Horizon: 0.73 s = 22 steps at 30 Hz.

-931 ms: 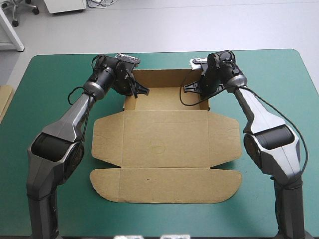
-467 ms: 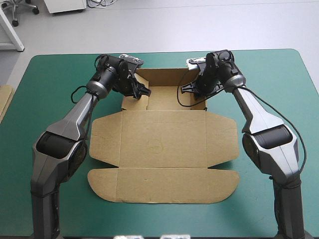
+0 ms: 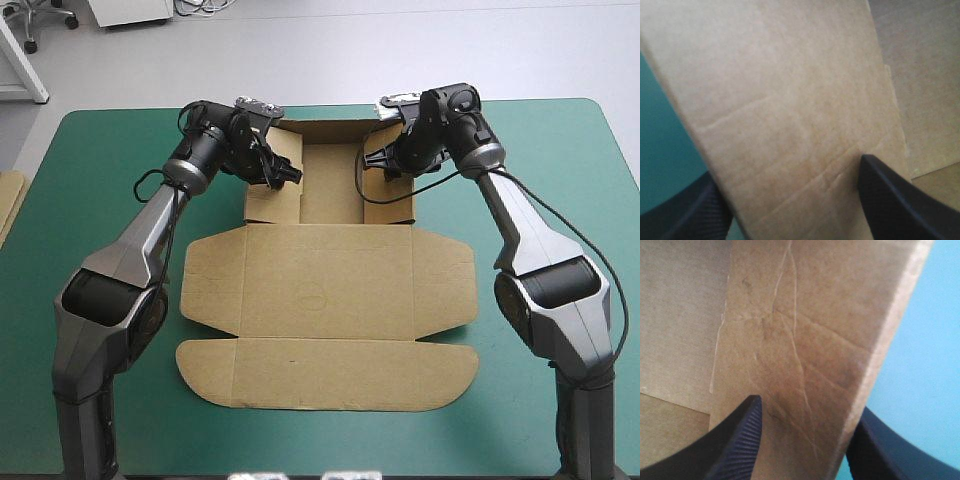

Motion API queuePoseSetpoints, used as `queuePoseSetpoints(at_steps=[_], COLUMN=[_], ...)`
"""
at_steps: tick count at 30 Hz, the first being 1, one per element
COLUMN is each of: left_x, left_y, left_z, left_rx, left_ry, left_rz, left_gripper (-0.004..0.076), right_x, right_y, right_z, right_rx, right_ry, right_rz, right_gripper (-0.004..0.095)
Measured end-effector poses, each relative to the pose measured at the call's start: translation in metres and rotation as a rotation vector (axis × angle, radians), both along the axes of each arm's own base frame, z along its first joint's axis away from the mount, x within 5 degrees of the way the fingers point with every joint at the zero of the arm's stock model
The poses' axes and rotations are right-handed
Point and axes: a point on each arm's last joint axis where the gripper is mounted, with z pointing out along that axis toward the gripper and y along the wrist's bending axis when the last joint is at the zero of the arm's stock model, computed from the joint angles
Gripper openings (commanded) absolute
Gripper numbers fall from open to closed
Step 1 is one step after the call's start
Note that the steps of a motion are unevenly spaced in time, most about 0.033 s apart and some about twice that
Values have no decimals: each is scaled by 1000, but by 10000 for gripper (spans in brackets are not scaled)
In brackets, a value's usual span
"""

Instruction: Fold the box

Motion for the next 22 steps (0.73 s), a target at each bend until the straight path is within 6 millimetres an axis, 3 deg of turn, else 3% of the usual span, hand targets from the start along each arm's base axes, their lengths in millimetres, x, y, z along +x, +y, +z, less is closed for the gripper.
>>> queuePoseSetpoints(at_steps=[8,17,22], left_x=[-5,-11,-25], left_y=[2,22,29], left_z=[11,33,61], left_rx=[-5,7,1], left_ry=[-6,-44,-103], left_rz=[2,36,38], left_gripper=[490,490,490], right_x=[-7,-11,-24], right_y=[-11,-22,-27], right_z=[19,32,57], right_rx=[10,27,32], right_ry=[-33,-55,-112], right_rz=[-7,-21,-10], right_gripper=[487,490,490])
